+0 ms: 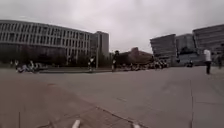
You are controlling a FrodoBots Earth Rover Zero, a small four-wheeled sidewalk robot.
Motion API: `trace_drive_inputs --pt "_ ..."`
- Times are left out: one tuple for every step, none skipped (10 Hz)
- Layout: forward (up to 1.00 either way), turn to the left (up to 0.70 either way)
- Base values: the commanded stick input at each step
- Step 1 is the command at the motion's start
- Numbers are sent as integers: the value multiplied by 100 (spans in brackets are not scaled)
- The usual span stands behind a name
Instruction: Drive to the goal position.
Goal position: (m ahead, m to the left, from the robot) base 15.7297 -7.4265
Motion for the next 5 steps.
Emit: trace_drive_inputs --pt "100 -20" --pt "100 -3" --pt "100 -4" --pt "100 -18" --pt "100 -7"
